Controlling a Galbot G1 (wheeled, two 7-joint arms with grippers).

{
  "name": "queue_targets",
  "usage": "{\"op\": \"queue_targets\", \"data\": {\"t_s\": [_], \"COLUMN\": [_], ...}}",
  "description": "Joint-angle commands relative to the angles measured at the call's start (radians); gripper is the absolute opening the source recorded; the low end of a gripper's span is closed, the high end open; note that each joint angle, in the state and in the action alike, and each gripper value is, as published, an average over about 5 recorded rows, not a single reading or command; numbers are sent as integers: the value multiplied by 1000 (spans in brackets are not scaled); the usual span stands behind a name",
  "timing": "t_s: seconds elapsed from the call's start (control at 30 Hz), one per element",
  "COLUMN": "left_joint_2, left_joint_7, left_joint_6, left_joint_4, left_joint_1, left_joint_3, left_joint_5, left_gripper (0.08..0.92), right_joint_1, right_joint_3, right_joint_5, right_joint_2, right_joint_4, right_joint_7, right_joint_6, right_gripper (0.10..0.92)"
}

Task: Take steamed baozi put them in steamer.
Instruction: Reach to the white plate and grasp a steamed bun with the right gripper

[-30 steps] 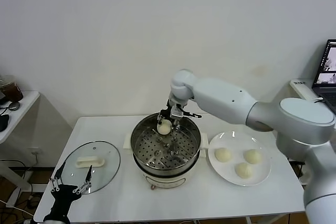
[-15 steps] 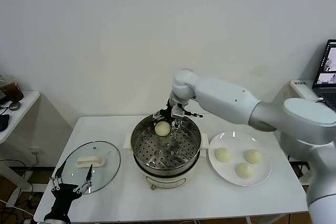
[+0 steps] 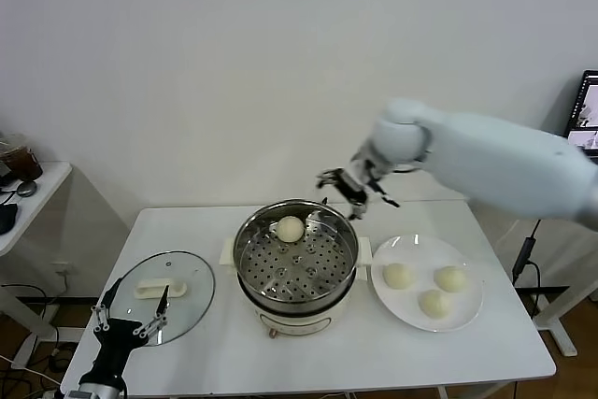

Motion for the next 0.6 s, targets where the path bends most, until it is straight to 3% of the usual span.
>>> {"op": "queue_targets", "data": {"t_s": [0.03,0.27,0.6], "left_joint_2": [9,-1,-13], "left_joint_7": [1,0,2], "left_joint_6": [1,-1,-1], "left_joint_4": [-4,-10,-6], "left_joint_1": [1,3,1], "left_joint_3": [0,11,15], "left_joint_5": [1,7,12], "left_gripper": [823,823,823], "right_joint_1": [-45,-380,-631], "right_joint_3": [0,208,381], "right_joint_5": [-21,-107,-202], "right_joint_2": [-334,-340,-138], "right_joint_4": [152,58,-168], "right_joint_7": [-45,-34,3], "right_joint_6": [-277,-202,-64], "right_gripper": [823,823,823]}}
